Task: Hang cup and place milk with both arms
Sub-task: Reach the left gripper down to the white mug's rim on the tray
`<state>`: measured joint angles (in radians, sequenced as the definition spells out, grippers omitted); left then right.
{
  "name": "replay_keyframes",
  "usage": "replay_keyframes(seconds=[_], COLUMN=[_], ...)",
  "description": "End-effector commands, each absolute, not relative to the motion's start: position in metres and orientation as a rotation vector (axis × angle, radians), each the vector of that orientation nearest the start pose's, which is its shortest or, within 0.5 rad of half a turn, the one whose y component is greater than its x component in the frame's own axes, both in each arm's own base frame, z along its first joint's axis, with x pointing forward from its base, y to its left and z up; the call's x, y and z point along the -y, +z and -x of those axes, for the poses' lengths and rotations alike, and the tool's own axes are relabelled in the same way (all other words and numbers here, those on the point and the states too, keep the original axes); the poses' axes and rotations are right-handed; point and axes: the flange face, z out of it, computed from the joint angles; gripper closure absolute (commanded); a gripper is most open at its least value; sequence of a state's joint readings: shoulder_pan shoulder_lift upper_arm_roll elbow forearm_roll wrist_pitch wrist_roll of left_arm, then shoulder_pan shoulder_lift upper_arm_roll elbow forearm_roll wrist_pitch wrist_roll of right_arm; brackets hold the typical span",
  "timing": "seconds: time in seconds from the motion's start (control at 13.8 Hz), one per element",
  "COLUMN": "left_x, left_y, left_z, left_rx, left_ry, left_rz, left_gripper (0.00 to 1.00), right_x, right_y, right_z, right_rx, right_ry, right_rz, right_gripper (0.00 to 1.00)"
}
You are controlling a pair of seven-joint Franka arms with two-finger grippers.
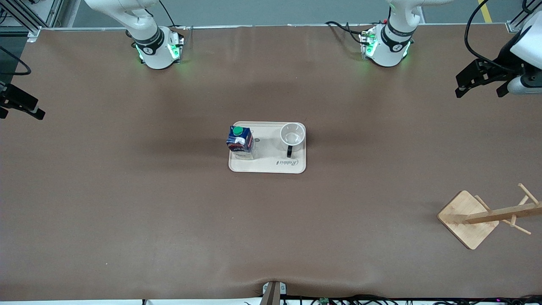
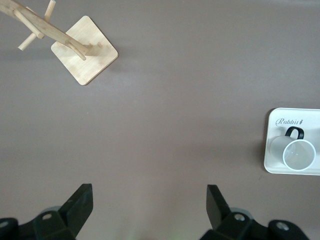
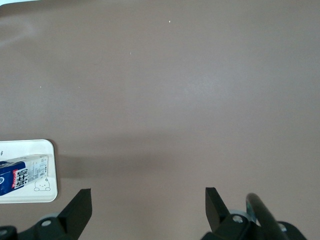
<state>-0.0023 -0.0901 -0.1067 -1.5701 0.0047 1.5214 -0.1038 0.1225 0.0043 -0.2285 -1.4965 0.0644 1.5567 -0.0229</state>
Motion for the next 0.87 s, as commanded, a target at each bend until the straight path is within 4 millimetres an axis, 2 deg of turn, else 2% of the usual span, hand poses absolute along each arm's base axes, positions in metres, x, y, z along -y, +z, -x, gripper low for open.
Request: replay_keyframes(seconds=[0.0, 0.22, 0.58, 0.73, 0.8], left_x=[0.058, 0.059, 0.069, 0.083, 0.098], left_y=[0.674, 0.674, 0.662, 0.649, 0.639], left_z=[-0.519, -0.52, -0.533, -0.535, -0.537], left_rx=[-0.02, -0.023, -0.033, -0.064, -0.081], left_ry=[-0.069, -0.066, -0.038, 0.005, 0.029], left_rz=[3.129, 3.129, 3.132, 3.131, 3.13], left_gripper=[0.0, 0.0, 0.0, 0.0, 0.0], right_x=[0.053, 0.05, 0.052, 0.053, 0.052], right_y=[0.664, 0.664, 0.663, 0.664, 0.664], right_z=[-0.547, -0.548, -0.549, -0.549, -0.549], right_rx=[-0.155, -0.148, -0.153, -0.153, -0.153], right_ry=[-0.109, -0.111, -0.116, -0.119, -0.119], right_rz=[3.071, 3.071, 3.07, 3.07, 3.069], right_gripper=[0.0, 0.0, 0.0, 0.0, 0.0])
